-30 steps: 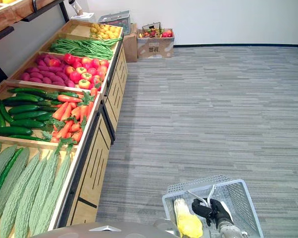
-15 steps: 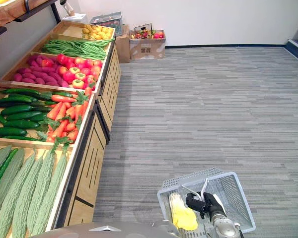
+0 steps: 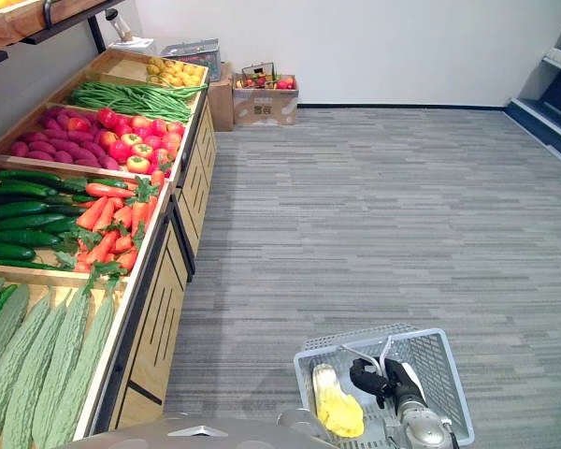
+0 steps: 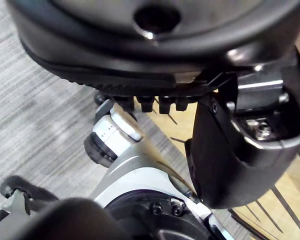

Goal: Pick vegetable in the basket

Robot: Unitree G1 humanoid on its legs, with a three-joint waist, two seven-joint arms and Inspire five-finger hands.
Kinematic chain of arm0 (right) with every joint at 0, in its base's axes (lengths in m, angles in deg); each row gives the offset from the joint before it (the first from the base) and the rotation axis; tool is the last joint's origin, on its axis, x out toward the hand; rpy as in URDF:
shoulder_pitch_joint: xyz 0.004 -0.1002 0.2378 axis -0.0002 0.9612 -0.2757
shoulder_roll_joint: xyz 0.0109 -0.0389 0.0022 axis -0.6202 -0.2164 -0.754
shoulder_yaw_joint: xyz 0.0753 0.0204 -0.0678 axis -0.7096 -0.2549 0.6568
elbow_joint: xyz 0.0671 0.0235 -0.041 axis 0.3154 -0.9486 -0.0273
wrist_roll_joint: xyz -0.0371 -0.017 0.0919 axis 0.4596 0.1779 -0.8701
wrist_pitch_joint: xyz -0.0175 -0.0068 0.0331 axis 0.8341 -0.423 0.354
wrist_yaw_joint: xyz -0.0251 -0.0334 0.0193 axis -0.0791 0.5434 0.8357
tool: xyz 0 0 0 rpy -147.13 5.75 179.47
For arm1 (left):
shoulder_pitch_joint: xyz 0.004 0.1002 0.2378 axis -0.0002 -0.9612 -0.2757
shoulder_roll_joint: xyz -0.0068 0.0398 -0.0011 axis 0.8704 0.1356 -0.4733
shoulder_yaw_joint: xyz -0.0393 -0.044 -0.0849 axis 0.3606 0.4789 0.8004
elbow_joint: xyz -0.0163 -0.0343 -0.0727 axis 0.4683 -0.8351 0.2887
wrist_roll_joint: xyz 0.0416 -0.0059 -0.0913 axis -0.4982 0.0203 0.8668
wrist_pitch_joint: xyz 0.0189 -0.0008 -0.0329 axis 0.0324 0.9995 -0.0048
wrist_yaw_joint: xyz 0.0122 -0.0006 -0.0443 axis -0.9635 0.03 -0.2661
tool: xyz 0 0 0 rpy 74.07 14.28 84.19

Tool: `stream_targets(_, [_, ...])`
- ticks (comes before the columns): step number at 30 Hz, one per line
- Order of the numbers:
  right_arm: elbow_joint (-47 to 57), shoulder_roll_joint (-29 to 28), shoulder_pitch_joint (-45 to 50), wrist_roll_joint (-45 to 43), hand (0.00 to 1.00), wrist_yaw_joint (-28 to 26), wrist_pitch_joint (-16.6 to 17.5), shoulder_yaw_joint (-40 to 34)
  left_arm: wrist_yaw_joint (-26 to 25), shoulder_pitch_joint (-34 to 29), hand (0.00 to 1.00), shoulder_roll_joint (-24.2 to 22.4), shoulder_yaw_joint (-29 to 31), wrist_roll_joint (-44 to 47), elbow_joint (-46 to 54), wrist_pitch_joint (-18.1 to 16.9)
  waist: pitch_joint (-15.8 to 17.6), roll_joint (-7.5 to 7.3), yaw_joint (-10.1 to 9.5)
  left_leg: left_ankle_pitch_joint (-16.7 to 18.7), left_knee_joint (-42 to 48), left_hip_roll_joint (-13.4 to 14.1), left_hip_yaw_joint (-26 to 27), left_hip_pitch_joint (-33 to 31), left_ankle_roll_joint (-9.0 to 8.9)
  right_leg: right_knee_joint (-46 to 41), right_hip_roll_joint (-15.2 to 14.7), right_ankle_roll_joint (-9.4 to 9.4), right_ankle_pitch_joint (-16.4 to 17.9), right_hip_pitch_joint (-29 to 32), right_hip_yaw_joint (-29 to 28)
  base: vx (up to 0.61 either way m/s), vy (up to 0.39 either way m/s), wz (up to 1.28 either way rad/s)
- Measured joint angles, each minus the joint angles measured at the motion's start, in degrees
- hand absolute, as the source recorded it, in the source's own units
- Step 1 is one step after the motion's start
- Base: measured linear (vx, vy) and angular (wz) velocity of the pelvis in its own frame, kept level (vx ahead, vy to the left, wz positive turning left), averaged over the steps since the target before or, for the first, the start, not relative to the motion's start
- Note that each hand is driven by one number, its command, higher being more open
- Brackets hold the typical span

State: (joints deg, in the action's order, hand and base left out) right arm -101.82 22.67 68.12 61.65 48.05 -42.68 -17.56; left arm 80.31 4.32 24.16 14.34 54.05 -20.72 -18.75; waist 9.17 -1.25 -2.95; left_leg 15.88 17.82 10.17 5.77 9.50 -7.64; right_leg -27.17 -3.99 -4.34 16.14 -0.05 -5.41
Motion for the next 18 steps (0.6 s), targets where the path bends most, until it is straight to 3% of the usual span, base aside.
stream_targets(3, [0.0, -0.3, -0.8, 0.0, 0.00, -0.1, 0.0, -0.3, 0.0, 0.5, 1.00, 0.0, 0.2, -1.8, 0.1, 0.1, 1.1, 0.32, -0.04, 0.2, -0.1, 0.7, -1.0, 0.1, -0.07, -0.9, -1.0, -1.28, -0.3, 0.0, 3.4, 0.00, -0.009, 0.10])
stream_targets(4, [0.0, -0.2, -1.5, 0.0, 0.00, -0.1, 0.0, -0.6, -0.5, 1.0, 1.00, -0.2, 0.0, -1.9, 0.1, 0.1, 2.0, 0.96, -0.11, 0.4, -0.3, 1.3, -1.0, 0.9, -0.06, -3.9, -1.1, -3.36, -0.9, 1.0, 4.8, -0.05, -0.040, -0.03])
stream_targets(5, [-0.2, -0.2, -2.8, 0.0, 0.00, 0.0, 0.0, -1.0, -1.4, 1.3, 1.00, -0.5, 0.1, -3.0, 0.4, -0.6, 3.6, 1.71, -0.16, 0.6, -0.9, 2.0, -0.7, 2.1, -0.07, -5.6, -2.8, -1.44, 0.8, 3.6, 7.4, -0.08, -0.065, -0.08])
stream_targets(6, [-0.2, -0.2, -3.2, 0.0, 0.00, -0.2, 0.0, -1.0, -1.5, 1.0, 1.00, -0.4, 0.1, -4.0, 1.1, -1.2, 3.7, 1.41, -0.13, 0.8, -0.9, 1.9, -0.5, 2.2, -0.36, -5.0, -3.8, -0.96, 1.0, 4.8, 7.5, -0.05, -0.134, -0.11])
stream_targets(7, [-0.2, -0.2, -3.6, -0.3, 0.00, -0.1, 0.0, -1.0, -1.5, 0.3, 1.00, -0.3, -0.1, -4.6, 1.8, -2.2, 3.9, 0.71, -0.01, 1.1, -1.2, 1.8, -0.3, 2.8, -1.01, -3.7, -6.1, -2.15, -0.7, 6.2, 9.0, 0.06, -0.190, -0.07])
stream_targets(9, [-0.5, -0.1, -3.9, -0.6, 0.00, 0.1, 0.0, -0.9, -2.6, 0.8, 1.00, -0.8, 0.0, -6.1, 1.3, -2.1, 3.5, 1.40, 0.14, 0.9, -2.8, 2.7, -0.2, 4.5, -2.61, -4.0, -5.7, -1.97, -1.0, 6.0, 11.8, 0.17, -0.153, -0.06])
stream_targets(11, [-0.6, -0.2, -4.2, -1.3, 0.00, 0.0, 0.0, -0.4, -3.7, 1.1, 1.00, -1.1, 0.0, -6.6, 1.0, -2.0, 3.7, 2.30, 0.53, 0.6, -5.0, 3.9, -0.8, 5.1, -3.00, -5.2, -4.6, -0.63, 0.0, 6.7, 12.8, 0.20, -0.141, -0.01])
stream_targets(12, [-0.6, -0.3, -3.9, -1.7, 0.00, -0.1, 0.0, -0.3, -3.8, 0.9, 1.00, -1.2, 0.2, -6.6, 1.1, -2.0, 3.6, 2.45, 0.81, -0.3, -8.1, 4.5, -0.7, 6.4, -4.46, -6.8, -4.2, 0.01, 1.2, 7.1, 13.7, 0.22, -0.125, 0.07])
stream_targets(15, [-1.1, -0.2, -3.8, -1.7, 0.00, -0.1, 0.0, -0.3, -4.0, 0.6, 1.00, -1.3, 0.1, -6.9, 1.0, -1.9, 3.0, 3.00, 2.13, -0.3, -9.2, 5.5, -1.8, 6.6, -4.77, -9.8, -5.0, 0.18, 4.6, 6.8, 16.5, 0.28, -0.098, 0.28])
stream_targets(18, [-2.8, -0.4, -3.6, -1.7, 0.00, -0.2, -1.0, 0.2, -5.2, 1.3, 1.00, -1.1, 0.6, -7.0, 1.0, -1.8, 1.3, 3.61, 3.26, -0.5, -5.1, 7.0, -5.1, 2.5, -4.29, -7.3, -4.2, 0.29, 5.3, 4.9, 20.5, 0.27, -0.113, 0.66])
